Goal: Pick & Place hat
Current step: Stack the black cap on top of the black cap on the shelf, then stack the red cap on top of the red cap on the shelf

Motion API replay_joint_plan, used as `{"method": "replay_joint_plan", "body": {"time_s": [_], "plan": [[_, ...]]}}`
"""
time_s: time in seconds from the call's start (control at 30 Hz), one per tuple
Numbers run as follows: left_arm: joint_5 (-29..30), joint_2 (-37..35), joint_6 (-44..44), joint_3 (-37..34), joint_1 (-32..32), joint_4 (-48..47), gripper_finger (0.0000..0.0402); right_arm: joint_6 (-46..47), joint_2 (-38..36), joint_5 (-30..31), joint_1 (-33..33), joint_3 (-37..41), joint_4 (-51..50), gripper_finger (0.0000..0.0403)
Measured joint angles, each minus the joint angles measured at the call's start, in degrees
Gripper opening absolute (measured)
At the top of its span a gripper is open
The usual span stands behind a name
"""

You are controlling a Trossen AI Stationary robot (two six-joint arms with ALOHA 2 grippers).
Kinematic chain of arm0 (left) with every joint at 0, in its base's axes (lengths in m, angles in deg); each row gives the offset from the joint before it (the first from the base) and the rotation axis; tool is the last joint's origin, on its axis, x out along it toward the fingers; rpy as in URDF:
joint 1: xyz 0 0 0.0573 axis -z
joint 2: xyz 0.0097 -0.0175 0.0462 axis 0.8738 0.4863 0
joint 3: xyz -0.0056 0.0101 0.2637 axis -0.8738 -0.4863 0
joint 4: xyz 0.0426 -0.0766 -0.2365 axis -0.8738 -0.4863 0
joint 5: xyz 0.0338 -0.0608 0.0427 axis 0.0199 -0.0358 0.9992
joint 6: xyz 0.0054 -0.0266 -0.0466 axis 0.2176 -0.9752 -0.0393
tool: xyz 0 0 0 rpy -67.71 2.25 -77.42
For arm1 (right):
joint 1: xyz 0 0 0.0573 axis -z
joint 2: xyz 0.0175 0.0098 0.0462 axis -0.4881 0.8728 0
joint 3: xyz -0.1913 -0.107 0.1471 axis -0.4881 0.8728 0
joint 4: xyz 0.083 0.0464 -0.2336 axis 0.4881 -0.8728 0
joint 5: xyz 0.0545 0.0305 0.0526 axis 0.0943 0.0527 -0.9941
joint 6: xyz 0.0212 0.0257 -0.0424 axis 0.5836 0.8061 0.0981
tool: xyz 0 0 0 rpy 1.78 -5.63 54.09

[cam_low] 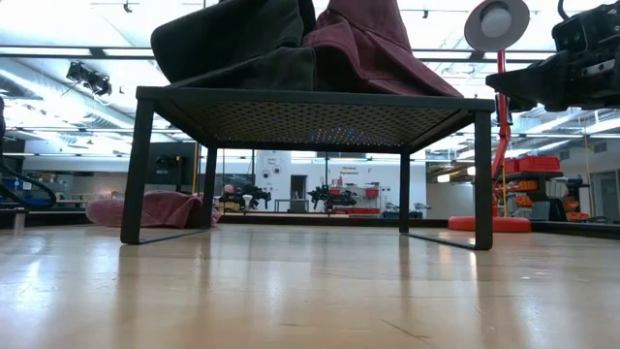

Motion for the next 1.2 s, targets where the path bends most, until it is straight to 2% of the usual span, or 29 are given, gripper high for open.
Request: {"method": "replay_joint_plan", "body": {"time_s": [0.33, 0.5, 0.73, 0.9, 1.2], "plan": [[1.8, 0.0, -3.2, 0.0, 0.0, 0.1, 0.0248, 0.0, 0.0, 0.0, 0.0, 0.0, 0.0, 0.0004], [1.9, -0.2, -3.4, 0.0, 1.0, 0.0, 0.0289, 0.0, 0.0, 0.0, 0.0, 0.0, 0.0, 0.0004], [4.9, -3.2, -3.8, 0.0, 1.6, 0.0, 0.0295, 0.0, 0.0, 0.0, 0.0, 0.0, 0.0, 0.0004], [5.7, -5.8, -7.2, 1.0, 1.3, -1.4, 0.0295, 0.0, 0.0, 0.0, 0.0, 0.0, -0.1, 0.0004], [6.6, -7.5, -21.1, 8.4, -6.4, -9.1, 0.0295, 0.0, 0.0, 0.0, 0.0, 0.0, 0.0, 0.0004]]}}
